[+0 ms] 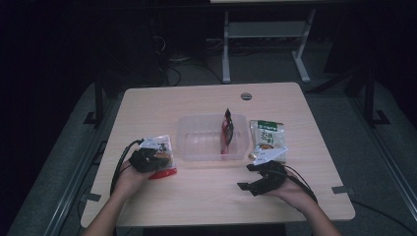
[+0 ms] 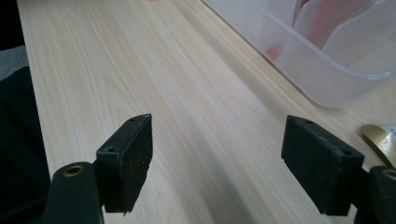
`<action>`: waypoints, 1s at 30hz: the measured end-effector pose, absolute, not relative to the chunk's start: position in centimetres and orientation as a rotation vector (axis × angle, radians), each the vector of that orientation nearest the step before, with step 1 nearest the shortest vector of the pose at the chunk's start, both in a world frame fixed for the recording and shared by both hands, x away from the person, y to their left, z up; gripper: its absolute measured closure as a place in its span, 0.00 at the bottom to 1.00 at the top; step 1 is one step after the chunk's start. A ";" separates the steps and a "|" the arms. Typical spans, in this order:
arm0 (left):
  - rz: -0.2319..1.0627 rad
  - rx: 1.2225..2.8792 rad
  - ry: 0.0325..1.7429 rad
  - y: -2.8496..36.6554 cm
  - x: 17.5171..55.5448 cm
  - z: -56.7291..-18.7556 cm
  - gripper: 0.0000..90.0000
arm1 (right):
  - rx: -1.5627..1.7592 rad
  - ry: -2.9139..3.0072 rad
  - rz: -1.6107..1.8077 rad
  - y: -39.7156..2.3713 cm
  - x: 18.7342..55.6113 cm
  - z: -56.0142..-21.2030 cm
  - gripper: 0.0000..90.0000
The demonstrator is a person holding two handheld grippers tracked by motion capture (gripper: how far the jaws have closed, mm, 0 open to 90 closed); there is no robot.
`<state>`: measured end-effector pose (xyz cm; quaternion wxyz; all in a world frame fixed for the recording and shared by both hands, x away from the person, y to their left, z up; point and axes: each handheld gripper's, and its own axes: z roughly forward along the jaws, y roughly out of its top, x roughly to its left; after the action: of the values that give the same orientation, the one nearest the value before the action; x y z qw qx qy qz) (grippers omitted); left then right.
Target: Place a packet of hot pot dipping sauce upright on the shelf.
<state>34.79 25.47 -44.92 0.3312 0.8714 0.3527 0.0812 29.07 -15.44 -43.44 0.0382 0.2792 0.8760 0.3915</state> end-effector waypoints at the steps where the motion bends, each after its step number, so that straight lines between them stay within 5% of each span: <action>1: 0.215 2.278 0.927 25.7 34.8 -44.9 1.00 | 0.857 2.686 1.201 -15.5 29.1 -43.4 0.27; 27: 0.341 2.226 1.068 30.7 36.2 -43.5 1.00 | 0.861 2.681 1.199 -15.6 29.2 -43.4 0.27; 30: 0.352 2.217 1.061 30.7 37.2 -43.1 0.93 | 0.866 2.681 1.199 -15.6 29.2 -43.4 0.27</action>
<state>37.22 30.66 -43.14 0.3233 0.8449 0.4045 0.1341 29.22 -15.57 -43.42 0.0398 0.2825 0.8750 0.3912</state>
